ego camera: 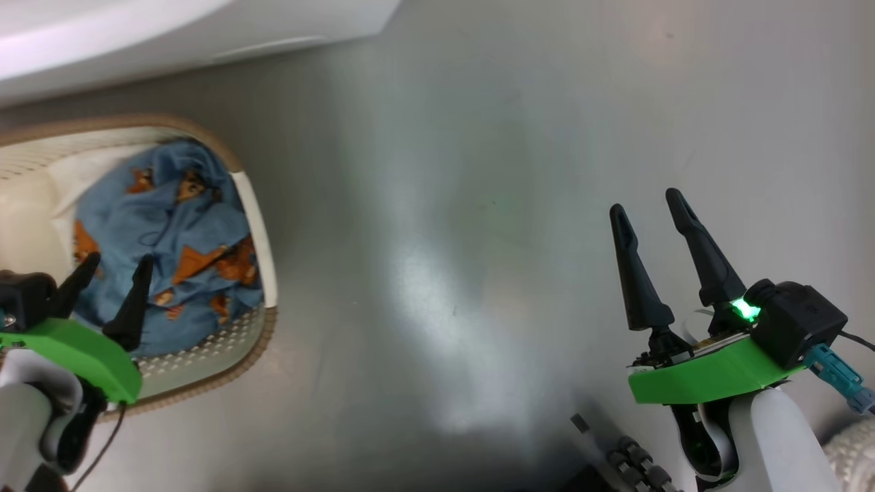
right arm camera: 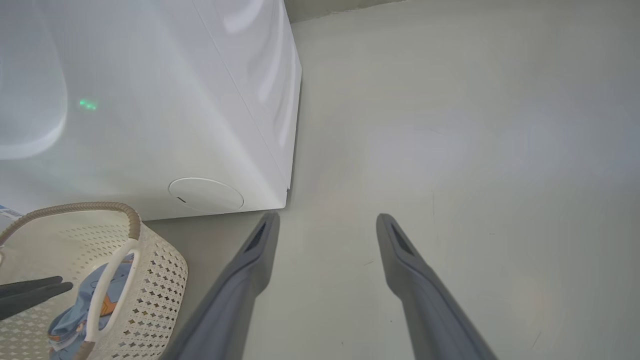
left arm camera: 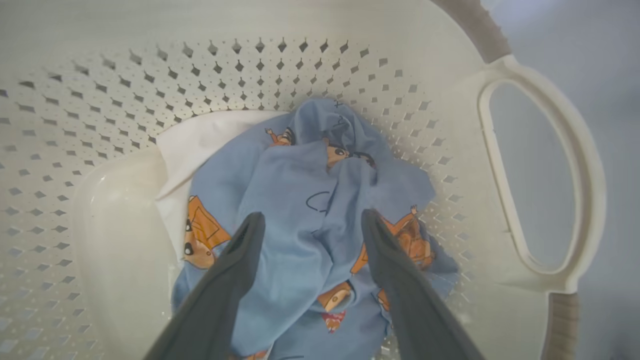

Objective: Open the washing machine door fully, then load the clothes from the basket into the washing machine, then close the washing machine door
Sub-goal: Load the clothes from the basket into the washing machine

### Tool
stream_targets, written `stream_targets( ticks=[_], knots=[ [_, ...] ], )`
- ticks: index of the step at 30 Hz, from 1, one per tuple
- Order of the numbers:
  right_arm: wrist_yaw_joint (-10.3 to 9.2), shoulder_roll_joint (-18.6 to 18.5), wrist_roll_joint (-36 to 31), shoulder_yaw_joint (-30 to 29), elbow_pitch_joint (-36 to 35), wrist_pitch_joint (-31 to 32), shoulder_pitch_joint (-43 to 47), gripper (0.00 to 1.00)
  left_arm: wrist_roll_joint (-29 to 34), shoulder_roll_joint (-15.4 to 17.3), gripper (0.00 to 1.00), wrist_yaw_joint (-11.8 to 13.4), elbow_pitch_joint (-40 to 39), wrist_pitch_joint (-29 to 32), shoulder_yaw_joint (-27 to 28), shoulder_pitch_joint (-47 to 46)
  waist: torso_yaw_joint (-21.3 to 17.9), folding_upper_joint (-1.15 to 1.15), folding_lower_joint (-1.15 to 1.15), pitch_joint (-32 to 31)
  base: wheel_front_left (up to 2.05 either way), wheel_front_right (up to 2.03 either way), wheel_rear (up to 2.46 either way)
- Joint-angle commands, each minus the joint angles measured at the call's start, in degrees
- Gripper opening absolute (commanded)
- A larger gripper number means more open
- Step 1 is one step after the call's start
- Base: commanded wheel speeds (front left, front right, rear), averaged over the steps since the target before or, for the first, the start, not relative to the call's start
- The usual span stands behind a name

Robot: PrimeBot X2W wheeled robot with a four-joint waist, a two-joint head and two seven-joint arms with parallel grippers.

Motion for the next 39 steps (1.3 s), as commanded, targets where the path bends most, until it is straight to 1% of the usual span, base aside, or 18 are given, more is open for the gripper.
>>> stream_targets(
  ticks=[1, 5, 13, 18, 21, 24, 26, 27, 28, 33, 39],
  knots=[
    [0.16, -0.1, 0.7, 1.9, -1.4, -0.7, 1.3, 1.00, -0.6, 3.2, 1.00, 0.3, 0.7, -0.4, 0.5, -0.6, -2.3, 0.00, 0.00, 2.3, 0.00, 0.00, 0.00],
    [0.16, -0.1, 2.3, 2.9, -1.8, -0.7, 1.2, 1.00, -0.6, 5.6, 1.00, 0.3, 3.3, -0.4, -2.6, -3.3, -4.0, 0.00, 0.00, 4.0, 0.00, 0.00, 0.00],
    [0.16, -0.1, 4.8, 4.6, -2.6, -0.7, 1.4, 1.00, -2.2, 7.5, 1.00, 0.3, 9.8, 0.0, -6.1, -7.4, -7.4, 0.00, 0.00, 6.6, 0.00, 0.00, 0.00],
    [0.16, -0.1, 5.7, 5.2, -2.7, -0.7, 2.1, 1.00, -3.3, 7.5, 1.00, 0.3, 13.9, 1.6, -8.0, -10.2, -8.3, 0.00, 0.00, 7.1, 0.00, 0.00, 0.00],
    [0.16, -0.1, 5.8, 5.2, -2.8, -0.7, 2.2, 1.00, -2.6, 7.6, 1.00, 0.3, 15.9, 2.2, -8.8, -11.7, -8.4, 0.00, 0.00, 7.3, 0.00, 0.00, 0.00],
    [0.16, -0.1, 5.9, 5.3, -2.7, -0.7, 2.1, 1.00, -1.3, 6.9, 1.00, 0.5, 19.2, 3.5, -10.1, -13.9, -8.4, 0.00, 0.00, 7.3, 0.00, 0.00, 0.00],
    [0.16, -0.1, 5.7, 5.3, -2.5, -0.7, 1.9, 1.00, -0.6, 5.5, 1.00, 0.6, 22.1, 4.6, -11.1, -15.5, -8.1, 0.00, 0.00, 7.0, 0.00, 0.00, 0.00],
    [0.16, -0.1, 5.6, 5.3, -2.4, -0.7, 1.8, 1.00, -0.6, 4.9, 0.47, 0.6, 23.0, 5.0, -11.3, -15.9, -7.9, 0.00, 0.00, 6.7, 0.00, 0.00, 0.00],
    [0.16, -0.1, 5.5, 5.1, -2.4, -0.7, 1.7, 1.00, -0.4, 4.4, 0.00, 0.6, 23.8, 5.2, -11.6, -16.1, -7.7, 0.00, 0.00, 6.3, 0.00, 0.00, 0.00],
    [0.16, -0.1, 4.5, 3.8, -2.1, -0.7, 1.2, 1.00, -1.0, 1.8, 0.00, 0.4, 25.8, 3.5, -12.4, -16.0, -6.2, 0.00, 0.00, 3.4, 0.00, 0.00, 0.00],
    [0.16, -0.1, 2.9, 2.4, -1.0, -0.7, 0.3, 1.00, -1.4, -0.5, 0.00, 0.3, 26.5, 0.4, -12.6, -14.1, -3.3, 0.00, 0.00, -1.9, 0.00, 0.00, 0.00]
  ],
)
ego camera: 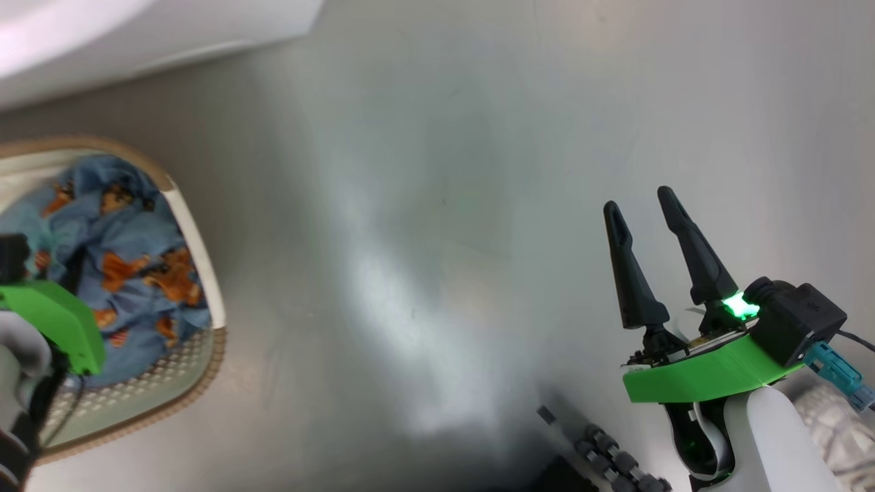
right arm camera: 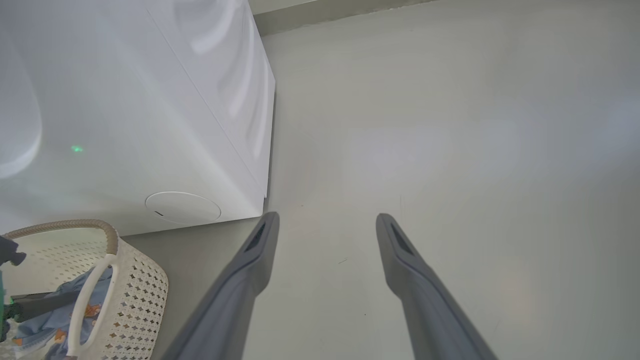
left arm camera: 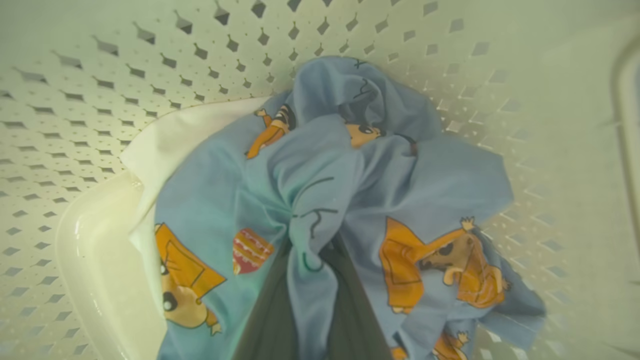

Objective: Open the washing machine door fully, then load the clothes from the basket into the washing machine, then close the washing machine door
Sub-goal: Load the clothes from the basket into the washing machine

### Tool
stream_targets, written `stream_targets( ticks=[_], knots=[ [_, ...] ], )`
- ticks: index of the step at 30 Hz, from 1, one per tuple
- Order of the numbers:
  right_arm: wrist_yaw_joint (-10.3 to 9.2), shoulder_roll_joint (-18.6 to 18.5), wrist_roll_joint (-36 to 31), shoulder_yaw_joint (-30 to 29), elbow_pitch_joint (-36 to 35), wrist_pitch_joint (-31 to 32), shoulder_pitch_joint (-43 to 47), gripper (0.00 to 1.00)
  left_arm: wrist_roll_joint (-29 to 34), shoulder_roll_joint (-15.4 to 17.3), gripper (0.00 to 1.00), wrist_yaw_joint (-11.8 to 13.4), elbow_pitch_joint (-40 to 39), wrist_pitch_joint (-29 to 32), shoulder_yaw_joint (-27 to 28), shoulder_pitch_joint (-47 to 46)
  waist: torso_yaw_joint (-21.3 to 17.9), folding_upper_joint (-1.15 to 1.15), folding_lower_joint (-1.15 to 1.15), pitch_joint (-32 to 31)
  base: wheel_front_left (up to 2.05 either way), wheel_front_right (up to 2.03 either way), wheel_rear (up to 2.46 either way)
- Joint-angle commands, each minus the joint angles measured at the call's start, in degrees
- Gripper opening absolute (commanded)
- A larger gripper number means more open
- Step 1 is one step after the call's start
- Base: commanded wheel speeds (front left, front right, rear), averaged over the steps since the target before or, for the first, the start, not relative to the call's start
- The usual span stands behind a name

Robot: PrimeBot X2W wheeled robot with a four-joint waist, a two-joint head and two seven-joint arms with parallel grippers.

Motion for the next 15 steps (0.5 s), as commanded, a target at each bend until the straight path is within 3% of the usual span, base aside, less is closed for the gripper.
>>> stream_targets(
  ticks=[1, 6, 15],
  knots=[
    [0.16, -0.2, -0.7, 0.7, -0.5, -0.6, 0.6, 1.00, -0.6, 1.6, 0.00, 0.1, 0.0, -0.9, 1.6, 2.9, 2.9, 0.00, 0.00, -4.4, 0.00, 0.00, 0.00],
    [0.16, -0.2, -2.2, -0.2, 0.9, -0.6, 0.6, 1.00, 0.1, 0.1, 0.00, 0.1, -3.7, -1.3, 4.4, 5.3, 5.7, 0.00, 0.00, -9.3, 0.00, 0.00, 0.00],
    [0.16, -0.2, -4.3, -1.5, 3.5, -0.6, 1.1, 1.00, 4.8, -3.3, 0.00, 1.4, -13.5, -1.4, 16.0, 14.5, 9.9, 0.00, 0.00, -18.3, 0.00, 0.00, 0.00]
  ],
)
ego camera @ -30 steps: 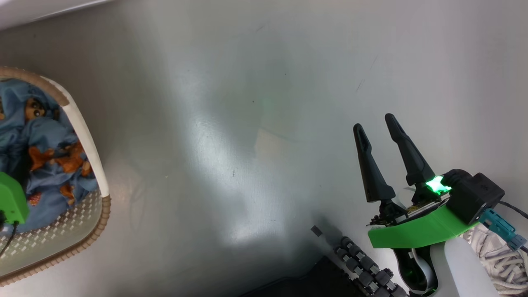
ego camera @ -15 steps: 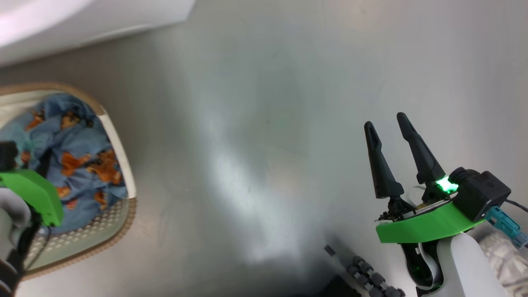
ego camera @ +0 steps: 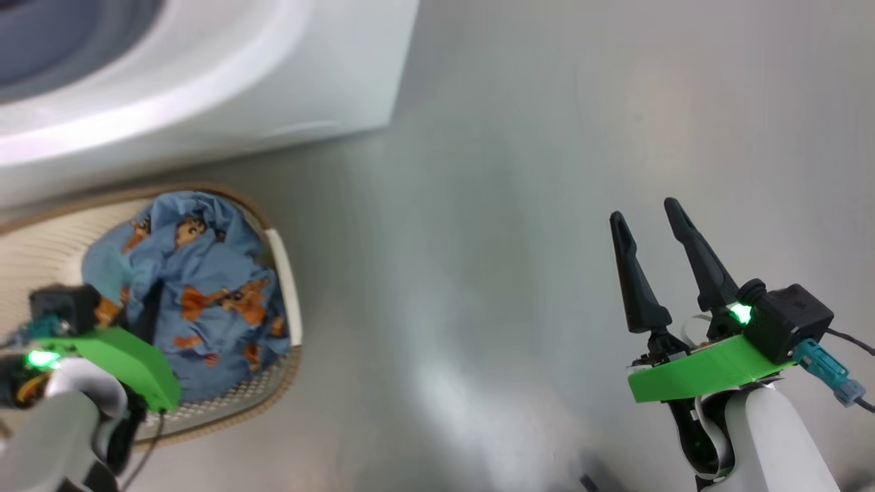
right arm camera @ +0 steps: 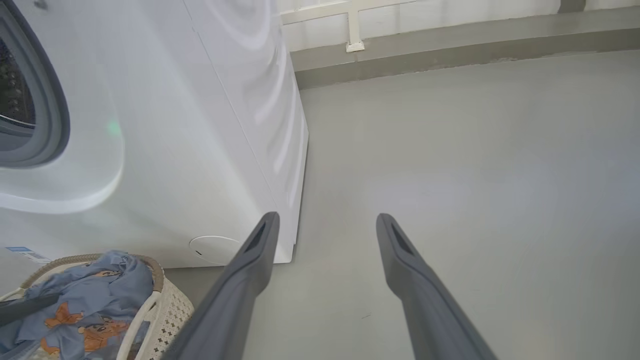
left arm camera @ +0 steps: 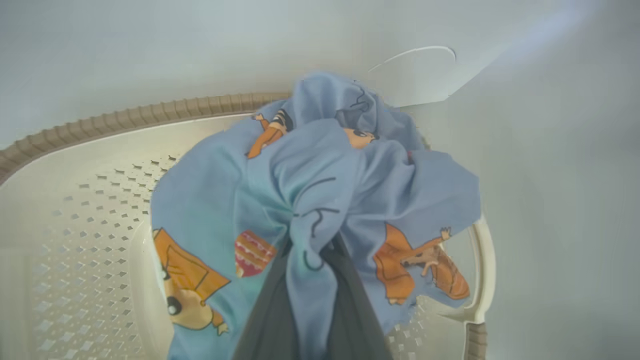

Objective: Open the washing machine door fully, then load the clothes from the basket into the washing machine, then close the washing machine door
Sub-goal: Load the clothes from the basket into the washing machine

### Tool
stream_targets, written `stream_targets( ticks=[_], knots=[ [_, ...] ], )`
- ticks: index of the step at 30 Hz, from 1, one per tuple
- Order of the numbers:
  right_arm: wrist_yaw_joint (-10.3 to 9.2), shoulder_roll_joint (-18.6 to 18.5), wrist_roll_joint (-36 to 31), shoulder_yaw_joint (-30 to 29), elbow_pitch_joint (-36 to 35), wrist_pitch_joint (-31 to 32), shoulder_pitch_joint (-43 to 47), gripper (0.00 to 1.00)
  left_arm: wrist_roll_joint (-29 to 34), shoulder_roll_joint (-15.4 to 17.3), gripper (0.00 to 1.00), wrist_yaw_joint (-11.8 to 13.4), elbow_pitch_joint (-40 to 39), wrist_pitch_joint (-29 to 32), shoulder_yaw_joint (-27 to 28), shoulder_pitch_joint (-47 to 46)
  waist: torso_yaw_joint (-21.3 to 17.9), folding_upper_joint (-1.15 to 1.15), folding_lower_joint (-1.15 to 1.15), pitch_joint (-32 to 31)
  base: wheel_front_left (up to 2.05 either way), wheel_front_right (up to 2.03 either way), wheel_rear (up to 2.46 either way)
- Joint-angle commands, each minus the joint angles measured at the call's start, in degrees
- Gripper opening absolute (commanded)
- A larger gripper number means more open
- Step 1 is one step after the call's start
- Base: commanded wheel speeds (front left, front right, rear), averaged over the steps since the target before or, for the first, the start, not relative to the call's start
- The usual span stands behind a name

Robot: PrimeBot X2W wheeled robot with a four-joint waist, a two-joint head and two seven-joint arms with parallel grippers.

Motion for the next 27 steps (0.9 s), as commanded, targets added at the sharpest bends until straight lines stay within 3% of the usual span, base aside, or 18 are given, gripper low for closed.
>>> stream_targets(
  ticks=[1, 12, 27],
  knots=[
    [0.16, -0.2, -0.7, 0.7, -0.5, -0.3, 1.9, 1.00, 1.5, 1.3, 0.00, 0.3, -1.9, -0.8, 3.6, 2.8, 4.5, 0.00, 0.00, -6.7, 0.00, 0.00, 0.00],
    [0.16, -0.2, -1.9, 0.1, 2.7, -0.3, 3.8, 1.00, 9.9, -4.3, 0.00, 0.0, -10.1, -0.8, 15.9, 13.9, 7.9, 0.00, 0.00, -17.5, 0.00, 0.00, 0.00],
    [0.16, -0.2, -2.5, -0.6, 4.7, -0.3, 6.2, 1.00, 20.5, -11.4, 0.00, -0.8, -24.4, -0.8, 30.8, 23.5, 9.9, 0.00, 0.00, -25.8, 0.00, 0.00, 0.00]
  ],
)
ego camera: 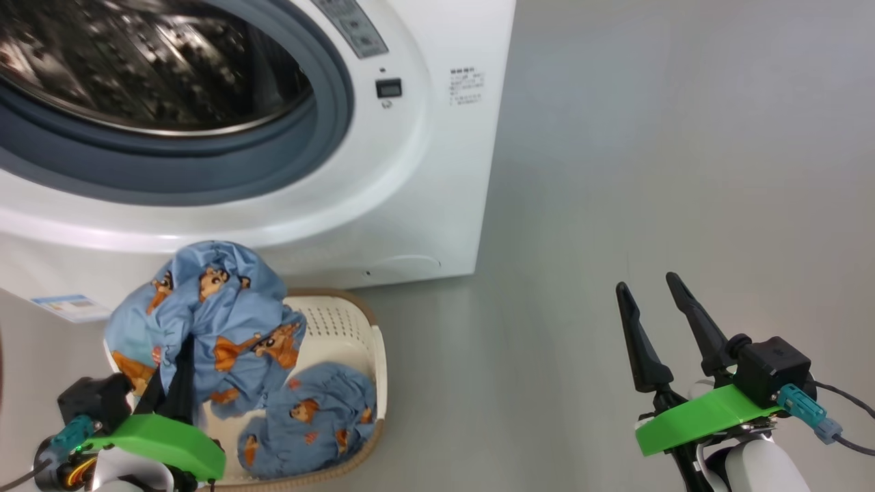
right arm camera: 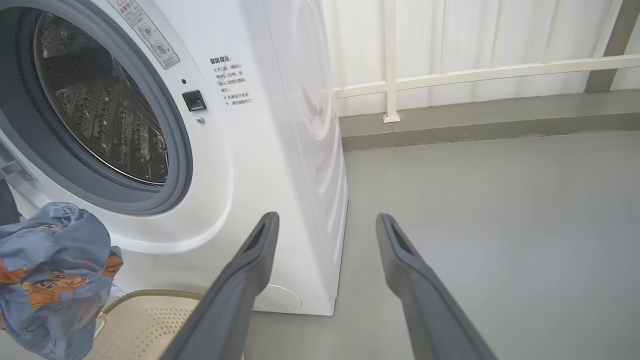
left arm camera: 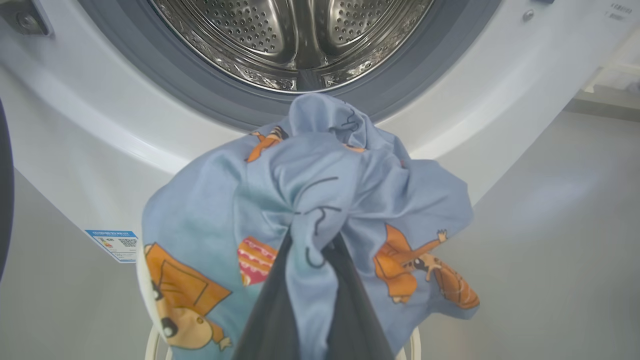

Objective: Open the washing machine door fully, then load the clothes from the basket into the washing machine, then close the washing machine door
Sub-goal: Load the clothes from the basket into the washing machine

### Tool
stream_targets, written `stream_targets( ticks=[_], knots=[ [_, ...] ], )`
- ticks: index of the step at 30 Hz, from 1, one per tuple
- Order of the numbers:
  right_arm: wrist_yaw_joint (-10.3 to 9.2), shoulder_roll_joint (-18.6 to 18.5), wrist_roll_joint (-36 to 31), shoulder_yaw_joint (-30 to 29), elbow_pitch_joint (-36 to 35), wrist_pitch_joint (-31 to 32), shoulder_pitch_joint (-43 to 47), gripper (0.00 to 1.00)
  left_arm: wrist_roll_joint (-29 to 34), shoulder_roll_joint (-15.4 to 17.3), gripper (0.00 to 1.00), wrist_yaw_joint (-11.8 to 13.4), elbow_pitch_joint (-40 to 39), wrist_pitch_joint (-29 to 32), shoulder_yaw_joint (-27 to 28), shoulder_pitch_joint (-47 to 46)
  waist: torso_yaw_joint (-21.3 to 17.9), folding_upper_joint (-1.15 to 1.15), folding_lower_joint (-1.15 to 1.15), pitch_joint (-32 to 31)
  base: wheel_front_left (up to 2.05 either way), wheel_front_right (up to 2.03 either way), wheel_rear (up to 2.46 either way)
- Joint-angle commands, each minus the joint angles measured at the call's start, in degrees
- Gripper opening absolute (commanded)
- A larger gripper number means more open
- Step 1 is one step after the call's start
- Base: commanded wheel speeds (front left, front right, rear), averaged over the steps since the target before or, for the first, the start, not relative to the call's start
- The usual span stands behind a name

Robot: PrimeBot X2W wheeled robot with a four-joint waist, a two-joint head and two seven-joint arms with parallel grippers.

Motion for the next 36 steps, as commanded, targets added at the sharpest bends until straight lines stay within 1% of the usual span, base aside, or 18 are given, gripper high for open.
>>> stream_targets(
  ticks=[1, 7, 15, 18, 28, 36],
  knots=[
    [0.16, 0.0, -0.5, 1.1, -1.2, -0.3, 0.4, 1.00, 0.9, 1.1, 0.00, -0.1, -2.3, -0.8, 2.8, 0.4, 1.1, 0.00, 0.00, -2.5, 0.00, 0.00, 0.00],
    [0.16, 0.0, -0.6, 0.7, -0.9, -0.3, 1.0, 1.00, 4.8, -0.2, 0.00, -0.2, -8.8, -0.8, 5.6, 3.5, 1.2, 0.00, 0.00, -4.7, 0.00, 0.00, 0.00],
    [0.16, 0.0, -0.5, 0.3, -0.6, -0.3, 2.1, 1.00, 6.2, -1.2, 0.00, -0.2, -15.5, -0.8, 7.6, 6.6, 1.2, 0.00, 0.00, -7.5, 0.00, 0.00, 0.00],
    [0.16, 0.0, -0.6, -0.1, -0.7, -0.3, 2.9, 1.00, 7.3, -1.8, 0.00, -0.2, -18.1, -0.8, 9.4, 8.5, 0.8, 0.00, 0.00, -9.0, 0.00, 0.00, 0.00],
    [0.16, 0.0, -1.2, -0.5, -1.0, -0.3, 4.7, 1.00, 9.1, -3.5, 0.00, -0.2, -21.6, -0.8, 12.5, 12.7, 0.0, 0.00, 0.00, -11.3, 0.00, 0.00, 0.00],
    [0.16, 0.0, -0.8, -1.2, -1.2, -0.3, 6.4, 1.00, 10.0, -4.5, 0.00, -0.2, -22.3, -0.8, 13.4, 14.8, 0.1, 0.00, 0.00, -12.2, 0.00, 0.00, 0.00]
  ],
)
